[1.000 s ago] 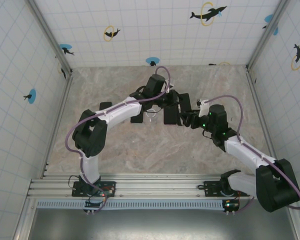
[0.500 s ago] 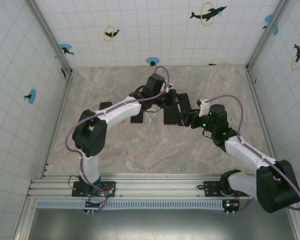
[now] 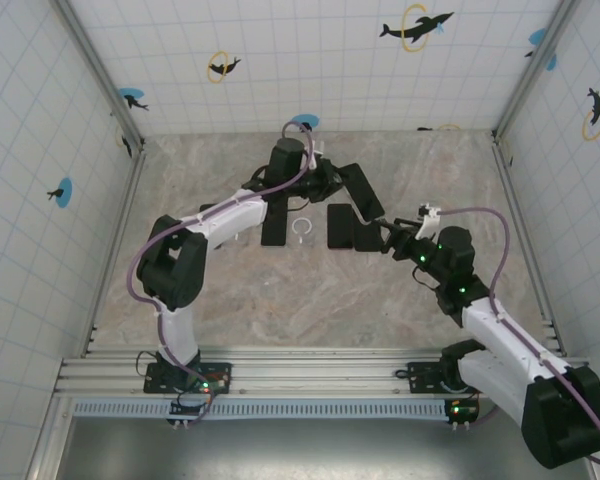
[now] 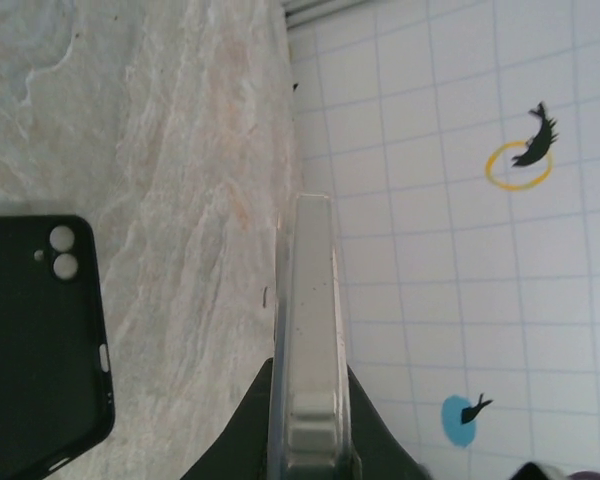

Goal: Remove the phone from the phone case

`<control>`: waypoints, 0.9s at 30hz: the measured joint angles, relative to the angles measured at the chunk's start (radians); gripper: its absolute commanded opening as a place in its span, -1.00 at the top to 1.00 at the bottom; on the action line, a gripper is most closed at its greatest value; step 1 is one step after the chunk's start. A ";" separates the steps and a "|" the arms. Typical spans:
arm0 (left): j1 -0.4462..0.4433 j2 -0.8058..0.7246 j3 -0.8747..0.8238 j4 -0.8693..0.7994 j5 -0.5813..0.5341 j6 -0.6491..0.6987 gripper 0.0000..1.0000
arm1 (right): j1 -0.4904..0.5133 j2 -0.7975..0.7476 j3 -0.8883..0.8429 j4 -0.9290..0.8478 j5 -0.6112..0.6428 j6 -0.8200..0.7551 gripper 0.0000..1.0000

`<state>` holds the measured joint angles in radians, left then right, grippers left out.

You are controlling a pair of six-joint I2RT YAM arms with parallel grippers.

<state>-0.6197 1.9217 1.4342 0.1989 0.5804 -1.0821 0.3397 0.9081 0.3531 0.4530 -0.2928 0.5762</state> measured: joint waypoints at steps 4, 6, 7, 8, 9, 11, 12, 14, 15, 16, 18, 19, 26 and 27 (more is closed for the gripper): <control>0.005 -0.018 -0.015 0.076 0.002 -0.068 0.75 | 0.023 0.020 -0.046 0.153 0.001 0.172 -0.39; 0.005 -0.026 -0.016 0.106 0.005 -0.097 0.74 | 0.047 0.042 -0.057 0.240 0.013 0.250 -0.23; 0.005 -0.028 -0.016 0.123 0.005 -0.108 0.74 | 0.060 0.056 -0.061 0.285 0.021 0.289 -0.17; 0.005 -0.031 -0.016 0.136 0.006 -0.123 0.74 | 0.074 0.069 -0.063 0.325 0.031 0.325 -0.14; 0.005 -0.033 -0.017 0.151 0.007 -0.133 0.73 | 0.086 0.083 -0.063 0.362 0.040 0.357 -0.11; 0.005 -0.037 -0.021 0.178 0.008 -0.156 0.73 | 0.107 0.104 -0.064 0.421 0.061 0.412 -0.03; 0.005 -0.041 -0.026 0.190 0.007 -0.166 0.73 | 0.114 0.114 -0.064 0.449 0.072 0.438 0.00; 0.005 -0.050 -0.042 0.213 0.008 -0.188 0.73 | 0.121 0.130 -0.064 0.496 0.093 0.483 0.07; 0.005 -0.055 -0.053 0.229 0.008 -0.203 0.73 | 0.123 0.139 -0.064 0.518 0.105 0.506 0.11; 0.005 -0.061 -0.064 0.240 0.008 -0.211 0.73 | 0.123 0.147 -0.064 0.539 0.117 0.529 0.14; 0.005 -0.070 -0.080 0.257 0.008 -0.232 0.73 | 0.124 0.162 -0.064 0.571 0.132 0.562 0.19; 0.005 -0.072 -0.085 0.263 0.010 -0.240 0.73 | 0.124 0.172 -0.064 0.587 0.138 0.581 0.22; 0.005 -0.080 -0.098 0.305 0.012 -0.277 0.73 | 0.125 0.232 -0.064 0.653 0.142 0.657 0.40; 0.005 -0.080 -0.099 0.306 0.012 -0.281 0.73 | 0.125 0.238 -0.064 0.666 0.142 0.665 0.42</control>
<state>-0.6151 1.8412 1.3354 0.5049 0.5922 -1.3628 0.4648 1.1458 0.2890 1.1187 -0.1513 1.2411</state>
